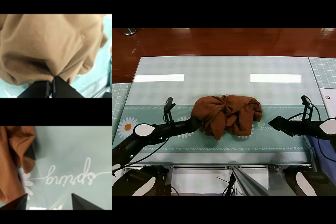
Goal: Fold the shirts.
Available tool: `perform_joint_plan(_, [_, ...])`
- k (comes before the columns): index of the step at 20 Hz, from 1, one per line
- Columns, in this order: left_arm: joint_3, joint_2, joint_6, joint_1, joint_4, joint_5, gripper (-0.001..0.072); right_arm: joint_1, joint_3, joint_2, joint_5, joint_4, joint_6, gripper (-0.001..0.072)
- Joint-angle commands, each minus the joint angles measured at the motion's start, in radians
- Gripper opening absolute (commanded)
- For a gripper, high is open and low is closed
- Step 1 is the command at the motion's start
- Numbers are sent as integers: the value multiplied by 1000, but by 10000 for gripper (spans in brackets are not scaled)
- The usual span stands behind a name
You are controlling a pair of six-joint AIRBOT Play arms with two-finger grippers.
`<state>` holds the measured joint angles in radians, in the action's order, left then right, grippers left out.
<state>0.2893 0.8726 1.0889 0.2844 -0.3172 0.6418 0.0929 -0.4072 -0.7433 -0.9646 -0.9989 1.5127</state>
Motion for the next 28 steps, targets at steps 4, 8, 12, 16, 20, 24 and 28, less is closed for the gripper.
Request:
perform_joint_plan(4, [31, 1, -30, 3, 5, 2, 34, -165, -18, -172, 229, 148, -9, 624])
perform_joint_plan(8, [30, 1, -30, 3, 5, 24, 34, -178, -132, -385, 257, 159, -33, 624])
perform_joint_plan(12, [30, 1, -30, 3, 4, 24, 34, -178, -233, -551, 194, 267, -111, 548])
perform_joint_plan(16, [55, 1, -30, -14, 4, 27, 35, -177, -328, -599, 95, 278, -218, 19])
perform_joint_plan(20, [339, -3, -30, -219, 4, 181, 34, -90, -699, -542, -93, 165, -175, 18])
perform_joint_plan(24, [840, -2, -29, -402, 3, 174, 34, -21, -1378, -483, -197, 7, -87, 18])
perform_joint_plan(28, [1281, -15, 64, -542, -141, 285, 34, -15, -1791, -365, -308, -103, -80, 18])
